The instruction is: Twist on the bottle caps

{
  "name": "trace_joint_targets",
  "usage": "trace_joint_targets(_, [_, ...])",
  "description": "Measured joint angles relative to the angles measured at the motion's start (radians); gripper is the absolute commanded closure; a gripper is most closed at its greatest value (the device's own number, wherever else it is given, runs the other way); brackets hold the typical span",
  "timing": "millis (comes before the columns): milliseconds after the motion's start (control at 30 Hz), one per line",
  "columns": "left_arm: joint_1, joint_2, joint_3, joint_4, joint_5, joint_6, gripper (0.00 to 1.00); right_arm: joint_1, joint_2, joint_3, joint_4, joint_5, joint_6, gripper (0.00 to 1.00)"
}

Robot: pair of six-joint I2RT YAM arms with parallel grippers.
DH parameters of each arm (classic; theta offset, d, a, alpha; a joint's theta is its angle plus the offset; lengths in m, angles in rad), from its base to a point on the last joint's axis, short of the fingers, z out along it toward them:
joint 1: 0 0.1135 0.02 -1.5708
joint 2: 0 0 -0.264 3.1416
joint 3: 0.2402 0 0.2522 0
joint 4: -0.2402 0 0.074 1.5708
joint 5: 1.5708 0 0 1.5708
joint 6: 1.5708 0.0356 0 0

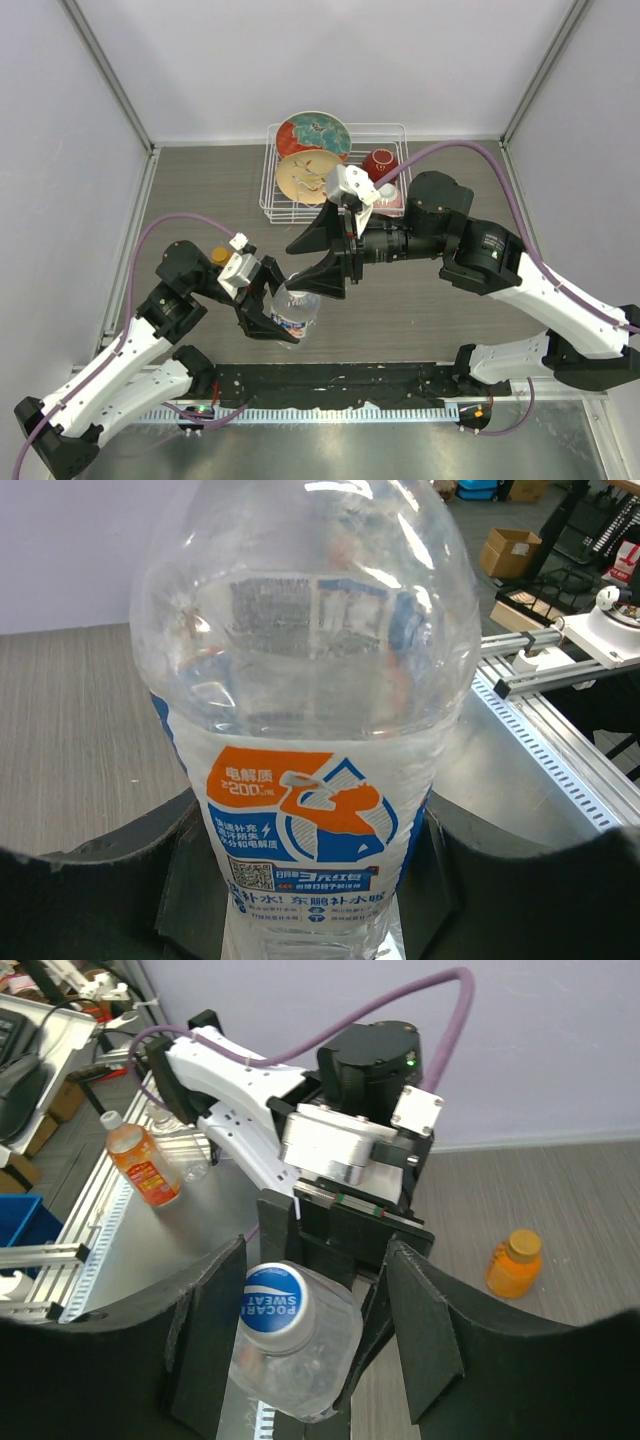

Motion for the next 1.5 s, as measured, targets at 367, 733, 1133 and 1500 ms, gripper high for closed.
trace_joint_targets(367, [0.007,0.0,0.0,0.008,-0.001,-0.015,1.0,-0.001,-0.003,-0.064,0.085,-0.121,0.03,0.41])
trace_joint_targets(733, [0.015,-0.007,0.0,0.016,-0.02,-0.019,1.0,-0.009,-0.003,-0.082,0.127,-0.148,0.052,0.91])
trace_joint_targets(1133, [0.026,-0.008,-0.002,-0.004,-0.28,0.048,1.0,-0.011,0.011,-0.043,0.068,0.186,0.06,0.99])
trace_joint_targets(1500, [0.026,0.008,-0.035,-0.013,-0.628,0.121,1.0,-0.012,0.046,-0.055,0.04,0.531,0.081,0.35])
